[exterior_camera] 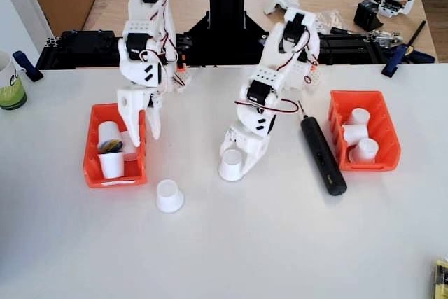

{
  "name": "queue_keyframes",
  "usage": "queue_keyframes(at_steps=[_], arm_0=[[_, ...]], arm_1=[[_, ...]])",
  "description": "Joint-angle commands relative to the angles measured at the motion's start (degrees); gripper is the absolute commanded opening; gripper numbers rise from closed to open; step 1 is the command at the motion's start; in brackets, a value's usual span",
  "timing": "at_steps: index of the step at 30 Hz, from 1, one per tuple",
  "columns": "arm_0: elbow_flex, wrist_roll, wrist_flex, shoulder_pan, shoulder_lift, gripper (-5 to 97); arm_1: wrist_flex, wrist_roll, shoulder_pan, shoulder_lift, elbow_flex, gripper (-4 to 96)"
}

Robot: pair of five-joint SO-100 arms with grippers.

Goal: Sort the coffee pods, blue into left, red into right

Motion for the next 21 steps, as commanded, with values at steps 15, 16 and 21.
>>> queue_keyframes(at_steps=[15, 16, 21], arm_0=[[-1.9, 0.4, 0.8, -0.4, 2.4, 22], [-1.9, 0.4, 0.8, -0.4, 2.4, 22], [-1.9, 0.2, 0.4, -0.4, 2.1, 22]], arm_1=[[19.2, -16.4, 0.4, 1.0, -34.1, 10.0], [18.8, -19.8, 0.0, 1.7, -36.2, 10.8], [19.6, -27.9, -1.8, 7.6, -38.9, 9.1]])
